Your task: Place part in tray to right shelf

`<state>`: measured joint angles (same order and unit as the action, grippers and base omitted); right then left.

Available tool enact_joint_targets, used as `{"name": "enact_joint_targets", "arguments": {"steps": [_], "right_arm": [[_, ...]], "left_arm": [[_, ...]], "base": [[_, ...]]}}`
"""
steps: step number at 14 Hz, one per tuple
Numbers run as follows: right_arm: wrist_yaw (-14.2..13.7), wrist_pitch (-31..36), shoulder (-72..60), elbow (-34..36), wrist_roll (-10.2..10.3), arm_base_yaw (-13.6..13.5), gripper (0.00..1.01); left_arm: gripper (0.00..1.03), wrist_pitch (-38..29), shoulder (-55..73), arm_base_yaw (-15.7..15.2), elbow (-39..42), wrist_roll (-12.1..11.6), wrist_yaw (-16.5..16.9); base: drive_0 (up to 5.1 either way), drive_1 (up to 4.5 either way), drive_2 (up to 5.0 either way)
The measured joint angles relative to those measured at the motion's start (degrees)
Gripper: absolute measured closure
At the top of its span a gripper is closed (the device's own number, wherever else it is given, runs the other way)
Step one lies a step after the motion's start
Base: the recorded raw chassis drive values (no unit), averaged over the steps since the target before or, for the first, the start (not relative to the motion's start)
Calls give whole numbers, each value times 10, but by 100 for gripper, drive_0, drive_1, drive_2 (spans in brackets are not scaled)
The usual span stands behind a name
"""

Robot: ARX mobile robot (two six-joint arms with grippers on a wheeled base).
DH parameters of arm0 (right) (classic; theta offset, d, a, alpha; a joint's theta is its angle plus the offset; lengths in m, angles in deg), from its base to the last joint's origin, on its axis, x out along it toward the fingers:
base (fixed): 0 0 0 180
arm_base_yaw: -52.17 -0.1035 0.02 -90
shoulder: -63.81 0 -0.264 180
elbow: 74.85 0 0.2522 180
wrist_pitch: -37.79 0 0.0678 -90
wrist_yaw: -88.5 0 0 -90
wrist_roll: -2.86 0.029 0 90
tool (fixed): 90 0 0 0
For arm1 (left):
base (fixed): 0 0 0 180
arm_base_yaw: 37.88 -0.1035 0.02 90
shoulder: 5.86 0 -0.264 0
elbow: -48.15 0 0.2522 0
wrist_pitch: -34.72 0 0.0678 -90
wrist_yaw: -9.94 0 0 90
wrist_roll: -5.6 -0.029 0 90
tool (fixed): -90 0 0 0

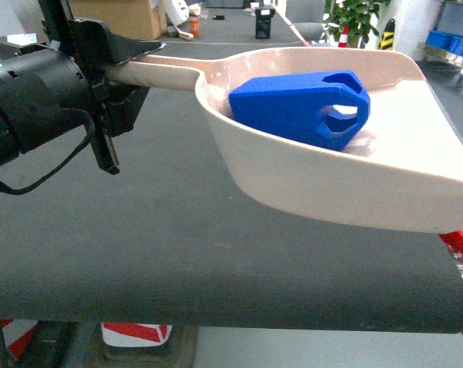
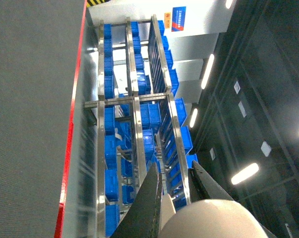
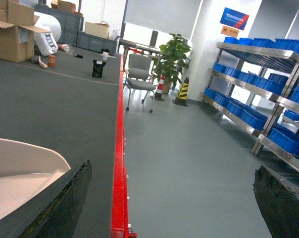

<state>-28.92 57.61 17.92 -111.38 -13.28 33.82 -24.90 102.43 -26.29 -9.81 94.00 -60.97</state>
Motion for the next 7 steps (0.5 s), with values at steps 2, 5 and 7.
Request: {"name": "enact_joint_targets", "arguments": {"steps": [2, 5, 7], "right_arm": [[0, -1, -1, 0, 0, 0, 3], [0, -2, -1, 0, 0, 0, 3], [0, 0, -1, -1, 0, 0, 3]], "left_arm": [[90, 0, 0, 0, 0, 1, 0], [90, 0, 0, 0, 0, 1, -1], [90, 0, 0, 1, 0, 1, 0]], "base": [[500, -245, -245], [496, -250, -250], [507, -238, -238]]}}
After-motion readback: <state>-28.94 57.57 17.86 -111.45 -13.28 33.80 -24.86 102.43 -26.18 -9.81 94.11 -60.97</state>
